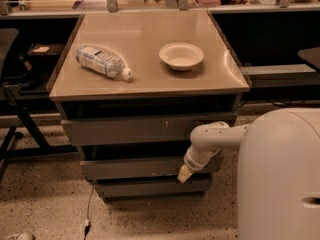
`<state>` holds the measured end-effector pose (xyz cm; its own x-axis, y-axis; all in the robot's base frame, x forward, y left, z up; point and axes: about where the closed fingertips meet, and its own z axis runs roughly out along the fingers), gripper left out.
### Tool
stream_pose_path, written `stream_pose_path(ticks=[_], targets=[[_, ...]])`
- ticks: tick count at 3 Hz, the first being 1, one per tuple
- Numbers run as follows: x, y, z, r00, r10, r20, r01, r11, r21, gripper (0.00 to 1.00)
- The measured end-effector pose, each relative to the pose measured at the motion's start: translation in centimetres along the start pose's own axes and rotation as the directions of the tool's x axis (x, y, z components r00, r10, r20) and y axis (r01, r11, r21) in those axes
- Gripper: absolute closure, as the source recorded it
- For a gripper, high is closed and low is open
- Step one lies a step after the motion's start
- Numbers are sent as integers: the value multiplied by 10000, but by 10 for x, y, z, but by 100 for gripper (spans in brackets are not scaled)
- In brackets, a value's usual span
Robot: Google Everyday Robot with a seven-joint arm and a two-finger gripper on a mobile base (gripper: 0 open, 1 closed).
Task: Close middle drawer
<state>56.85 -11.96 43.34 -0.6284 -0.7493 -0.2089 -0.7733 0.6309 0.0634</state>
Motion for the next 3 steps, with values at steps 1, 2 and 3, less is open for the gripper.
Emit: stream_pose_path(ticks=[1, 2, 3], targets=[[0, 0, 0, 10000, 0, -2, 0, 10000, -2, 0], [0, 0, 0, 10000, 1, -1, -1, 10000, -1, 0], [3, -7, -11, 9988, 469, 135, -473, 9985, 278, 0]])
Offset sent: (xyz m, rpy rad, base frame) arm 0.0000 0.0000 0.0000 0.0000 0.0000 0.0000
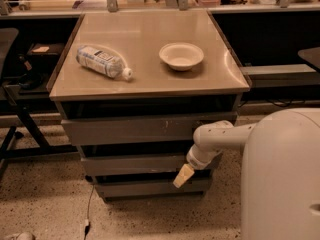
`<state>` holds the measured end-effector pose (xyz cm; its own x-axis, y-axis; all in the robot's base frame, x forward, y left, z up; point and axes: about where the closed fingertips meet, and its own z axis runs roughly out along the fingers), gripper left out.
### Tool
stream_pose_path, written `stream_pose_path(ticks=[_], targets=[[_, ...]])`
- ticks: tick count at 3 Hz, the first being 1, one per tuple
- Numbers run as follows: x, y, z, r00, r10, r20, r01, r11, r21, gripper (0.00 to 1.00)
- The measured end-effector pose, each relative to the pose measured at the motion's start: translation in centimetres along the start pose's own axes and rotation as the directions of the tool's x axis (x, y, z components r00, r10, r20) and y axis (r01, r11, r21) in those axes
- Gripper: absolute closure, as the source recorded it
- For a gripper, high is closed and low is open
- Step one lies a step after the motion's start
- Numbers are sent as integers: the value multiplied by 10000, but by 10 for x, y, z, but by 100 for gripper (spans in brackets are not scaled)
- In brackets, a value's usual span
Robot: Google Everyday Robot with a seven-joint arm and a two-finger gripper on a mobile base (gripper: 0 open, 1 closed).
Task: Close middle drawer
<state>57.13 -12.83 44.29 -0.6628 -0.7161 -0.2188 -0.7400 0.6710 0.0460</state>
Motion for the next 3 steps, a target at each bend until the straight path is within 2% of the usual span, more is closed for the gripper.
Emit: stream_pose_path(ticks=[1, 2, 3], targets=[[49, -31, -49, 9866, 1588, 365, -1619, 9807, 1097, 0], [96, -55, -118, 9658, 2439, 884, -2589, 9272, 2706, 0], [137, -62, -150, 9472, 3061, 956, -3202, 8867, 3336, 0]])
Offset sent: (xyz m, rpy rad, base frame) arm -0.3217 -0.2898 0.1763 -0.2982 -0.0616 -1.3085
